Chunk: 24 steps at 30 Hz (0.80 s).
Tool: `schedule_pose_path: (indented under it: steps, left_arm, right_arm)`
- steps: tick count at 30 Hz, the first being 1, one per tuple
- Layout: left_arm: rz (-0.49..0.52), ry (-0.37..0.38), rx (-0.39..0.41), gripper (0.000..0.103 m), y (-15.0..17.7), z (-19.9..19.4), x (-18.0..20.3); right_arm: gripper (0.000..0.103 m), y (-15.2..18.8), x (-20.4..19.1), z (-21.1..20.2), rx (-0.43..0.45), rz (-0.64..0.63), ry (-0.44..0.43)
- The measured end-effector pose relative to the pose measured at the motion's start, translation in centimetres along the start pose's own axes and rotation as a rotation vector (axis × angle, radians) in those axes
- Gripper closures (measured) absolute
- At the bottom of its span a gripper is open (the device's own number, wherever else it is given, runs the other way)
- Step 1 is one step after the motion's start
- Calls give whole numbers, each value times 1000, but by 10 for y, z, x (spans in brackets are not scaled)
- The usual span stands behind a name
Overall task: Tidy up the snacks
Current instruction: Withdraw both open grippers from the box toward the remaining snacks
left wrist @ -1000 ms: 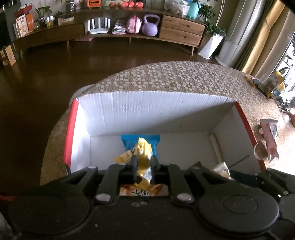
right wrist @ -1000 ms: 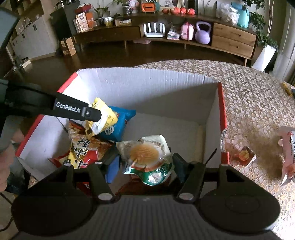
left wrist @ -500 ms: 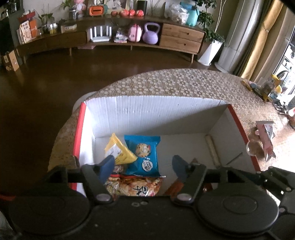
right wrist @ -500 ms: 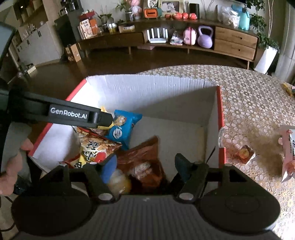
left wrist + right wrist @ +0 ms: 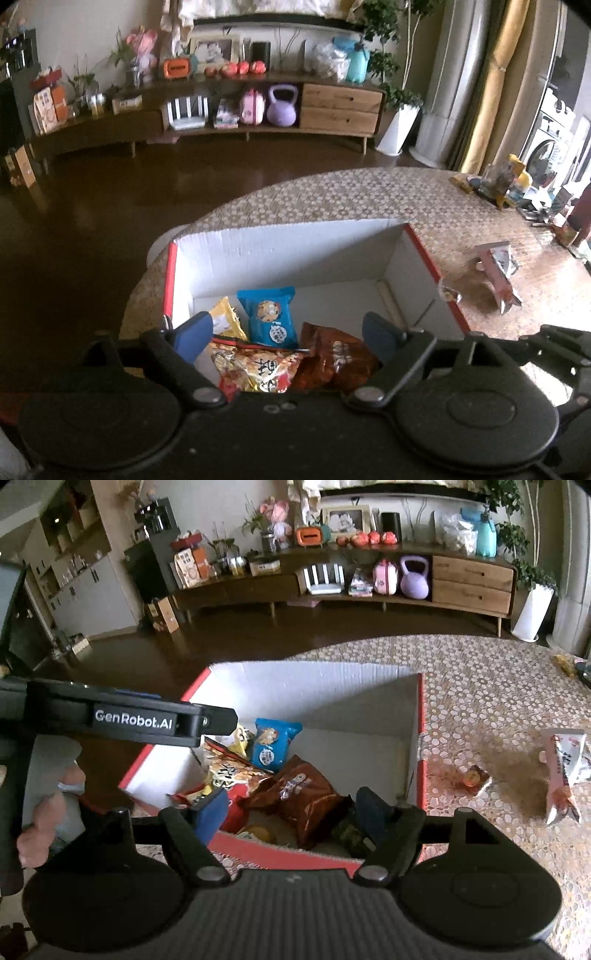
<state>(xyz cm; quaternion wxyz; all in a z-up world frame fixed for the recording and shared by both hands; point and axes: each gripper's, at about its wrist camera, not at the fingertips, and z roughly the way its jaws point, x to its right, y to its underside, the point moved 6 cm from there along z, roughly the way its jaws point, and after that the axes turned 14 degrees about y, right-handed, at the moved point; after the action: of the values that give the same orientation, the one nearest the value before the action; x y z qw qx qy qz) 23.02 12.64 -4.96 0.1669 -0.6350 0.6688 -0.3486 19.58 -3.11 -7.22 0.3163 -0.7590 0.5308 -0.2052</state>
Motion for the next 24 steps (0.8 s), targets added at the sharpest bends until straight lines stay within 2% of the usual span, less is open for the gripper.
schedule_pose_path:
  steps: [4,11,18,24]
  left_arm:
    - [42,6,33,14,2,-18,15]
    - [81,49,85,2,5,-44,48]
    - [127,102,104,0,9,-52,86]
    - [146,170,90,0,14,-46,121]
  right_arm:
    - [27,1,7,-25,31,23,-15]
    - [27,13,37,-64,57,68,10]
    - [26,30,77,-93,92,111,55]
    - [20,53,118,-103,84,156,110]
